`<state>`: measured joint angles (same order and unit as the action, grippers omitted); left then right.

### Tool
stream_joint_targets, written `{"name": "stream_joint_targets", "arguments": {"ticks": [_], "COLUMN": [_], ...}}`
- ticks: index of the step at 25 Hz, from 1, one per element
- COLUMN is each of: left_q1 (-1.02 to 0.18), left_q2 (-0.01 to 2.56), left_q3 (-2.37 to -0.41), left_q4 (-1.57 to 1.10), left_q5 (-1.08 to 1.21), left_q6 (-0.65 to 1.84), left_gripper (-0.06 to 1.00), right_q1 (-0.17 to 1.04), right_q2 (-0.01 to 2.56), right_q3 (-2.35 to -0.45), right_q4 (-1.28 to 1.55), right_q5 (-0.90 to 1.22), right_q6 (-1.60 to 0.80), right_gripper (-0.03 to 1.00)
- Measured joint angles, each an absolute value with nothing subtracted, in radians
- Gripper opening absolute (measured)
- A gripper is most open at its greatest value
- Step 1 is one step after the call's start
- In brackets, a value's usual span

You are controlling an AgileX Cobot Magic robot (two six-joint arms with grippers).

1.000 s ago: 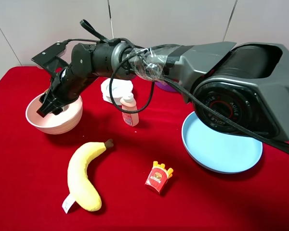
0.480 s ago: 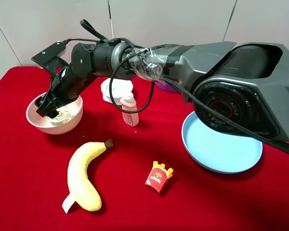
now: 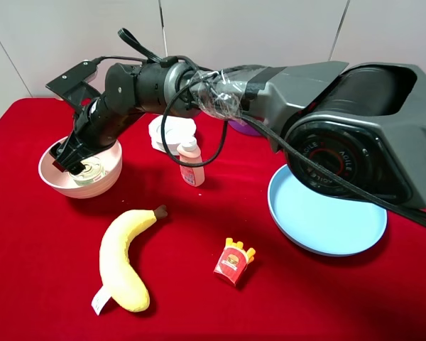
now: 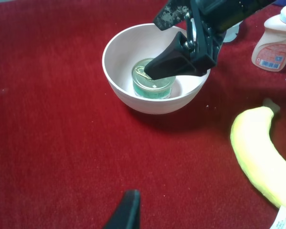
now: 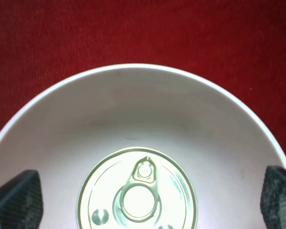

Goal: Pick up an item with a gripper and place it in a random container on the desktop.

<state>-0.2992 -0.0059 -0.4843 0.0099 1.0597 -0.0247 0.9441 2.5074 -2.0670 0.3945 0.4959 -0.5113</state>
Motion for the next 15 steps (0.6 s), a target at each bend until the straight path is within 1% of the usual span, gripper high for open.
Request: {"name": "stream_joint_targets", "arguments": {"ticks": [10, 15], "left_q1": [-0.299, -0.299], "left_q2": [-0.006, -0.006], "left_q3": [-0.484, -0.484], "left_q4": [0.010, 0.010], "left_q5": [1.060, 1.060], "left_q6": [-0.025, -0.025], "left_gripper": [0.92, 0.92], "right_q1": [0.944, 0.944], "right_q2": [2.507, 2.499], "right_q3": [-2.067, -2.067], "right_q4": [0.395, 0.376], "right_q5": [0.500, 0.572], "right_q6": [-0.511, -0.511], "right_gripper": [0.69, 0.69]}}
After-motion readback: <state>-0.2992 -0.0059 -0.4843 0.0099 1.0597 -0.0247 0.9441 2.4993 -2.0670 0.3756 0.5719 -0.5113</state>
